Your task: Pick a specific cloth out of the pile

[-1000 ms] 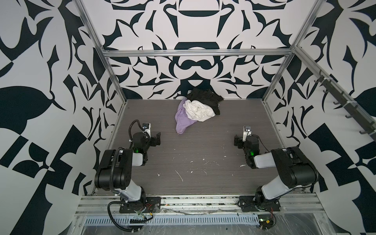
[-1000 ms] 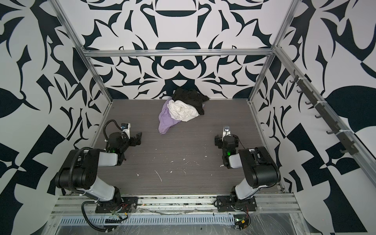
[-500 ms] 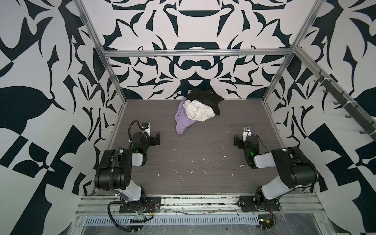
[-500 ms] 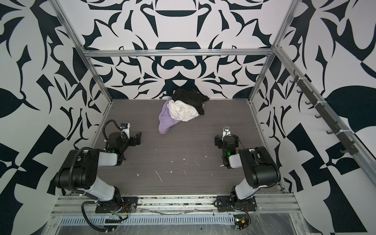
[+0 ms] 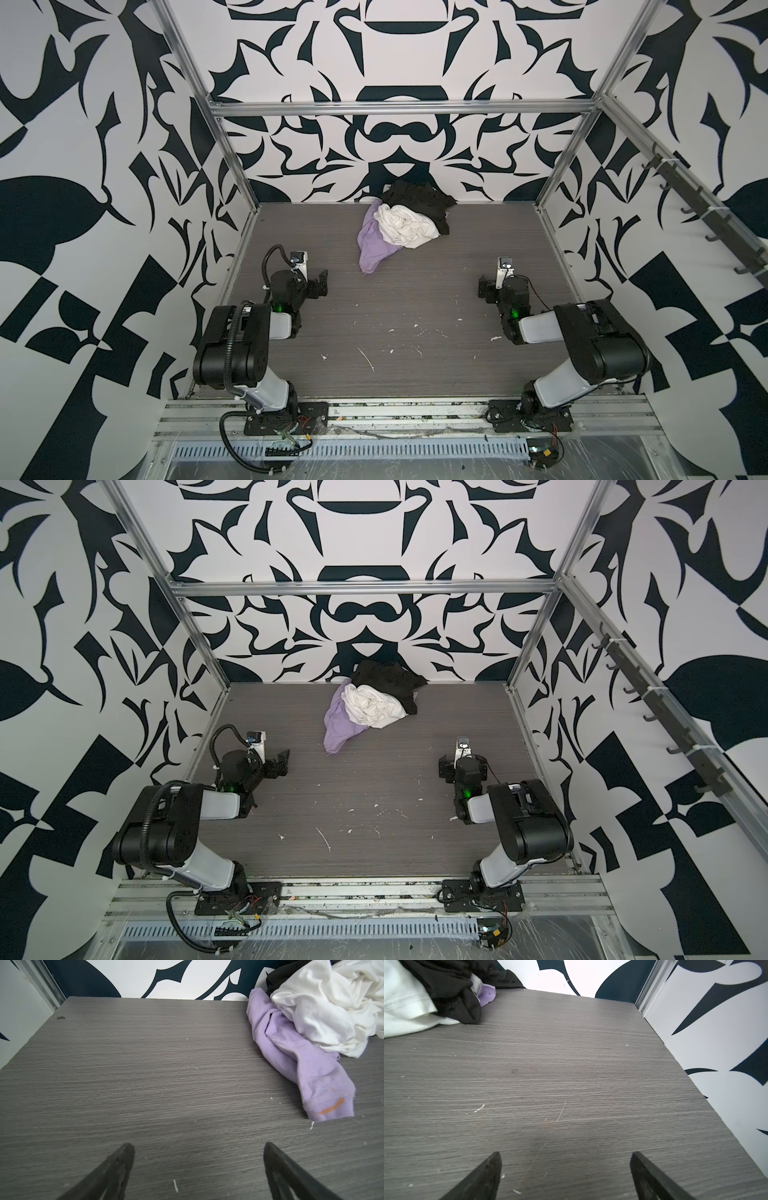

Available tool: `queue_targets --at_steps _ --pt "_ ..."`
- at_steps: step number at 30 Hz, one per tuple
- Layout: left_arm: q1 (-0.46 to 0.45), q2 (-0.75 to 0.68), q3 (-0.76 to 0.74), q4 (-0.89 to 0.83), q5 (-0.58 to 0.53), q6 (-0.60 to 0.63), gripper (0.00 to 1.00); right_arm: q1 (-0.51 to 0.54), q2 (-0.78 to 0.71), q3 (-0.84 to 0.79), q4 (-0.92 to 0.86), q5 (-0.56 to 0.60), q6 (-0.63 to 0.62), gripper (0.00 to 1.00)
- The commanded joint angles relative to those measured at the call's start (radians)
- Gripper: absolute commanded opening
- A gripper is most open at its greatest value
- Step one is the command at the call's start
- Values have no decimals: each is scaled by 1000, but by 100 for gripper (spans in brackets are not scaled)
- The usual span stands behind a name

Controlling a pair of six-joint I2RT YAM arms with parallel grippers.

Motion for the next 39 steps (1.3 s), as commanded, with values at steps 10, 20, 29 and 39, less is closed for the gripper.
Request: queue_targets --at_steps 10,20,29,39 --pt "5 -13 -12 29 14 -4 99 -9 -20 28 8 -15 15 99" --pt "4 -14 -13 30 14 -4 99 -9 -22 25 13 -12 14 99" --pt "6 -17 -16 33 14 -4 99 -9 -23 20 19 -6 10 99" --pt "-13 -193 87 -294 -176 -61 99 -9 -99 111 -207 83 51 99"
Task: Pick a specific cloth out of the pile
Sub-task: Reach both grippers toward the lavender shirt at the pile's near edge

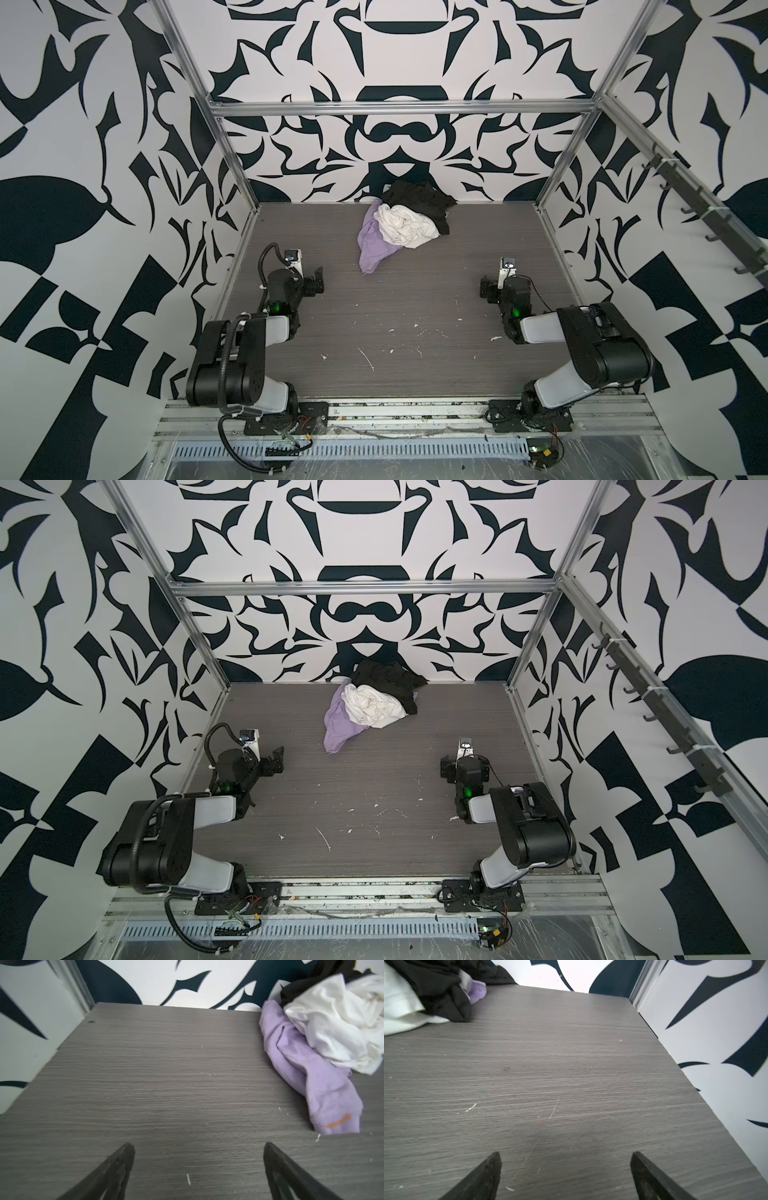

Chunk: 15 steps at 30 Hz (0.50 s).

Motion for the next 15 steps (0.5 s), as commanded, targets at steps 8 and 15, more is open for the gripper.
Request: queue_targets --at_steps 8,15 --pt "-30 -57 309 -538 -77 -168 99 22 -105 278 -490 72 83 99" --pt "-55 50 527 -852 29 -337 99 90 -78 439 -723 63 188 96"
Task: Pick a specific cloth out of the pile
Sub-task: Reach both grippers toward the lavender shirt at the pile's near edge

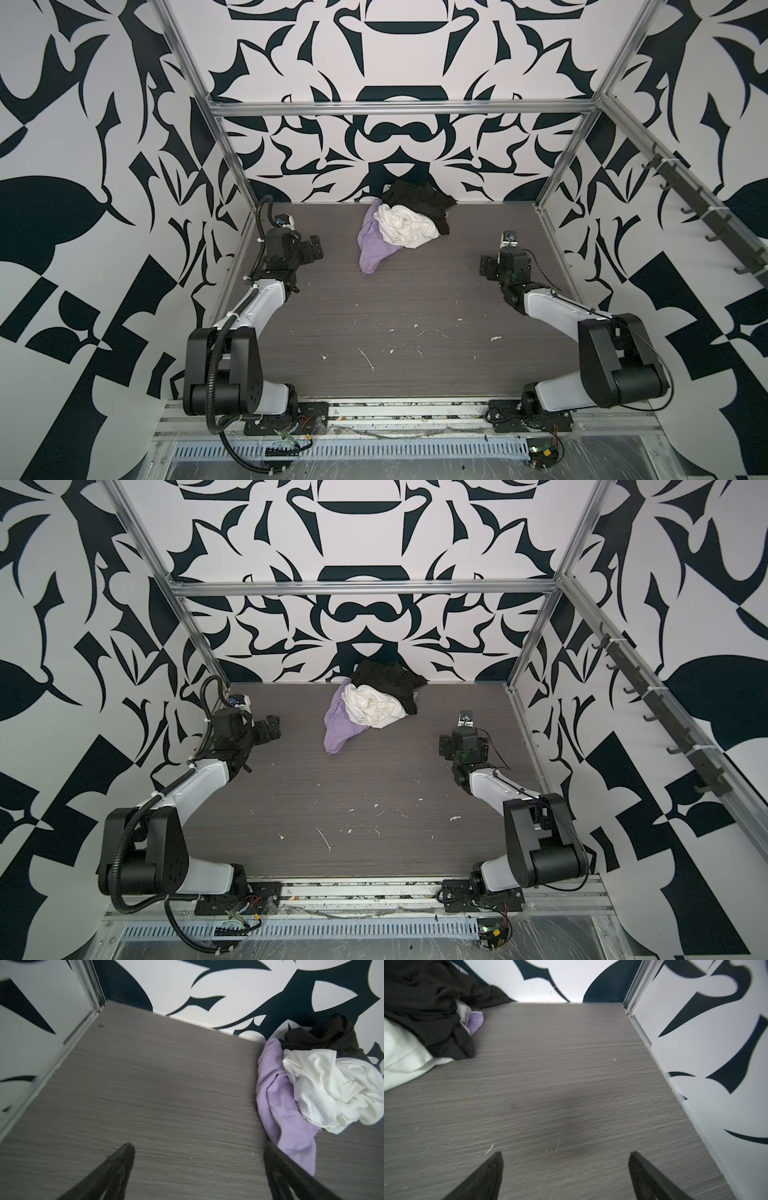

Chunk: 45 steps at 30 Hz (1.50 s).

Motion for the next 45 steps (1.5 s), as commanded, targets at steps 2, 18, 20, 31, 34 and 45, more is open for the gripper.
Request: queue_targets --at_steps 2,18,20,31,34,45 --pt "-20 64 85 -270 80 -135 99 74 41 139 -211 46 80 96" --pt "-83 233 233 -413 328 -222 95 313 299 481 -544 -17 58 98" --pt "-107 262 256 -414 362 -222 90 332 301 475 -508 -75 72 98" --pt "-183 465 415 -409 526 -258 67 339 362 455 -291 -459 259 90" --pt "-189 495 437 -400 534 -258 64 340 375 448 -233 -520 291 87" --pt "-175 654 582 -425 567 -203 56 344 384 421 -161 -568 304 86"
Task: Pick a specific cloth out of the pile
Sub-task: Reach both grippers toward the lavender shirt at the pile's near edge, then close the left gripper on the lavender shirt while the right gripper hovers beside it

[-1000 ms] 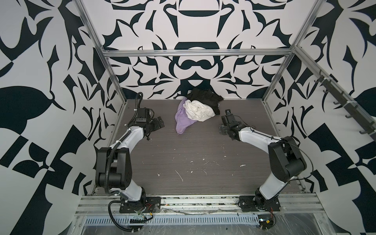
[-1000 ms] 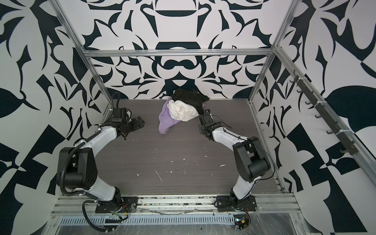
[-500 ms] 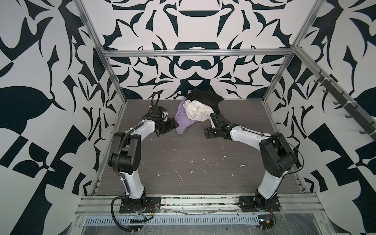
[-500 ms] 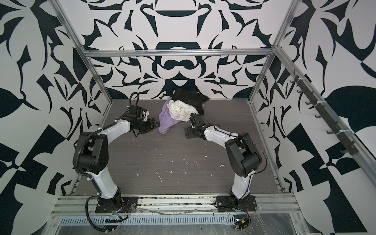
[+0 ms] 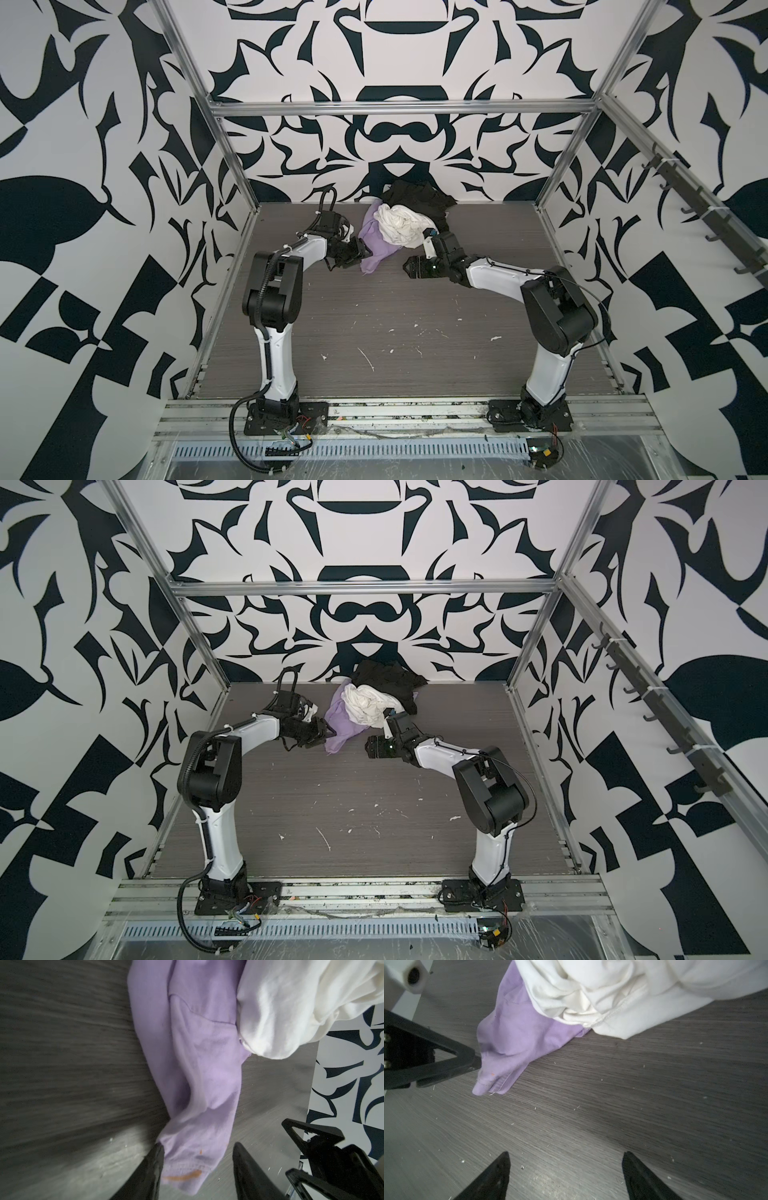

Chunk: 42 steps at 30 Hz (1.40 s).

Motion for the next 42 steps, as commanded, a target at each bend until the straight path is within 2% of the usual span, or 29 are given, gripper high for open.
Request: queue_targets --at_steps 1,9,16,31,42 --pt "7 34 47 -18 37 12 56 3 -12 -2 45 -30 17 86" --pt "10 88 119 -60 35 9 52 5 -15 8 38 -40 16 86" --pt "40 9 21 -3 -30 7 53 5 -21 0 44 -41 17 86" --pt "57 112 76 4 31 -73 54 10 -39 5 41 -35 -1 86" --pt "37 146 96 97 106 -151 54 12 -52 -12 50 -37 6 86"
